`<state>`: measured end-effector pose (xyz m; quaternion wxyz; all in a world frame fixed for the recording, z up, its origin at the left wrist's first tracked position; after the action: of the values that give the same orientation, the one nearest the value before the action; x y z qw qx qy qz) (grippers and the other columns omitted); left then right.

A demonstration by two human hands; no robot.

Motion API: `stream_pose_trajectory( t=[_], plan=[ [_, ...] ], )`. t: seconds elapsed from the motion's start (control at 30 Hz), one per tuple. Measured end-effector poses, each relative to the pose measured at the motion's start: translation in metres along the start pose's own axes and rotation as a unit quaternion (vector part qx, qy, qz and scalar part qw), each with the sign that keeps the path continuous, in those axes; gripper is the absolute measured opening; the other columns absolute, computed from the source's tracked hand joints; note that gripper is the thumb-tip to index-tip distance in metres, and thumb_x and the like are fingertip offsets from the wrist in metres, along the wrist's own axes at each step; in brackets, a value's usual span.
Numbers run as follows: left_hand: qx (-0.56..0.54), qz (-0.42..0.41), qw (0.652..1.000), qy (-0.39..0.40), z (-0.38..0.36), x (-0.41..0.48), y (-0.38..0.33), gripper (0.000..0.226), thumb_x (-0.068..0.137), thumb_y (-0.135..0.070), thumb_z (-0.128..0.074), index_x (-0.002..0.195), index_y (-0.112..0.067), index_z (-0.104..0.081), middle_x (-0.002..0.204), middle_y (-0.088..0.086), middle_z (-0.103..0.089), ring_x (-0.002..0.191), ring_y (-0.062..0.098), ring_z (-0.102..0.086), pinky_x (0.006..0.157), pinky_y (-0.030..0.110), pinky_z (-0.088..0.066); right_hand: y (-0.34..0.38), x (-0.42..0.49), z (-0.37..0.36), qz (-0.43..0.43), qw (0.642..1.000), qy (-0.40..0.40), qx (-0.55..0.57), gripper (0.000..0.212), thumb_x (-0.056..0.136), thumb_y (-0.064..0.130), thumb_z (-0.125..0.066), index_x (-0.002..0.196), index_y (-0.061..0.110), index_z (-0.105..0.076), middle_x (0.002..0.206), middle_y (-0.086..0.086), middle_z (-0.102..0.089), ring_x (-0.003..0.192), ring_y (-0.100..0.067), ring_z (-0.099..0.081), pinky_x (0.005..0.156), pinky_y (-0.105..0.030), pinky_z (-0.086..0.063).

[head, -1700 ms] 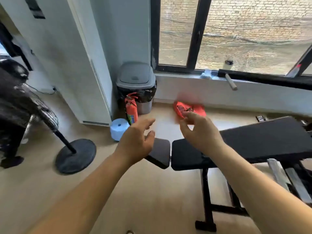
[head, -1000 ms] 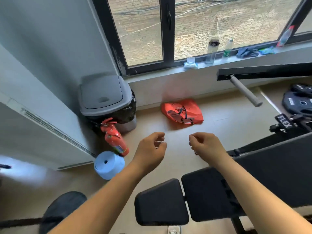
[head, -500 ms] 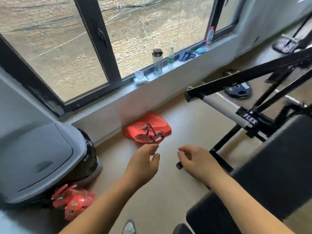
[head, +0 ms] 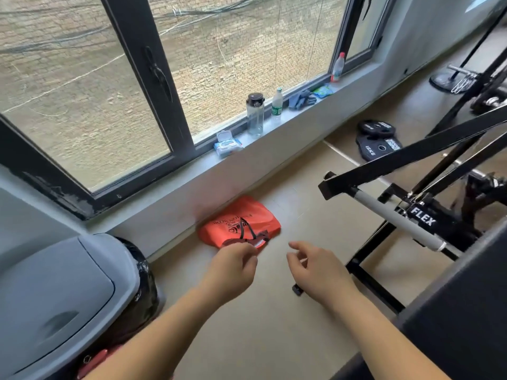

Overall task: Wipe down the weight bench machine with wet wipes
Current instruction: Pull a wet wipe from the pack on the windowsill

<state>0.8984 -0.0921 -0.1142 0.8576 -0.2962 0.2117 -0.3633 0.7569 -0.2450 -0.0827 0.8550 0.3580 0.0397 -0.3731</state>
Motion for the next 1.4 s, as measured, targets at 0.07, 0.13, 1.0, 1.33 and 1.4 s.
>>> stream_pose_trajectory(
  t=[0.07, 0.13, 1.0, 1.33, 1.4],
  plan=[
    [-0.010, -0.001, 1.000, -0.005, 0.008, 0.005, -0.005, 0.020, 0.092, -0.018, -0.062, 0.106, -0.019, -0.076, 0.099, -0.005, -0.075, 0.094, 0.014, -0.066, 0.087, 0.033, -0.052, -0.001, 0.012, 0.003, 0.004, 1.000, 0.000, 0.025, 0.034, 0.100, 0.041, -0.053, 0.132, 0.033, -0.064, 0.092, 0.023, -0.064, 0.099, -0.012, -0.067, 0.091, -0.037, -0.055],
    [-0.010, 0.001, 1.000, -0.002, 0.022, 0.012, -0.002, 0.020, 0.093, -0.019, -0.063, 0.108, -0.021, -0.075, 0.099, -0.010, -0.073, 0.091, 0.010, -0.066, 0.087, 0.032, -0.053, 0.004, 0.027, 0.000, 0.007, 0.999, 0.005, 0.041, 0.031, 0.100, 0.041, -0.054, 0.127, 0.032, -0.067, 0.090, 0.023, -0.064, 0.098, -0.011, -0.067, 0.092, -0.036, -0.055],
    [0.090, 0.123, 0.985, 0.087, 0.122, 0.515, 0.142, 0.042, 0.099, -0.032, -0.053, 0.139, -0.022, -0.057, 0.137, -0.003, -0.059, 0.124, 0.017, -0.056, 0.104, 0.028, -0.041, 0.161, 0.592, 0.025, 0.065, 0.993, 0.096, 0.001, 0.040, 0.099, 0.039, -0.052, 0.137, 0.030, -0.061, 0.101, 0.016, -0.069, 0.104, -0.011, -0.065, 0.092, -0.033, -0.053],
    [0.160, 0.083, 0.974, 0.136, 0.076, 0.686, 0.202, 0.043, 0.097, -0.022, -0.048, 0.139, -0.016, -0.051, 0.154, 0.005, -0.042, 0.138, 0.030, -0.046, 0.108, 0.045, -0.044, 0.118, 0.740, -0.035, 0.108, 0.978, 0.166, -0.057, 0.047, 0.100, 0.033, -0.052, 0.147, 0.025, -0.052, 0.141, 0.006, -0.058, 0.131, -0.013, -0.053, 0.108, -0.033, -0.045],
    [0.185, 0.056, 0.971, 0.142, 0.057, 0.719, 0.230, 0.045, 0.096, -0.019, -0.049, 0.141, -0.016, -0.050, 0.160, 0.005, -0.036, 0.143, 0.029, -0.040, 0.109, 0.049, -0.045, 0.106, 0.768, -0.059, 0.128, 0.975, 0.161, -0.079, 0.047, 0.101, 0.032, -0.053, 0.147, 0.024, -0.051, 0.144, 0.007, -0.055, 0.134, -0.014, -0.050, 0.108, -0.031, -0.043]
  ],
)
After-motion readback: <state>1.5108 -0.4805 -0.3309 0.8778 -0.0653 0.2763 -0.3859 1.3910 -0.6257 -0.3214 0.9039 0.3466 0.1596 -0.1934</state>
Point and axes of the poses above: each hand's wrist, its own x-axis towards the middle knuckle, its own z-axis out of the back of the hand, y = z × x, the point moved 1 cm from there along x, towards the middle knuckle
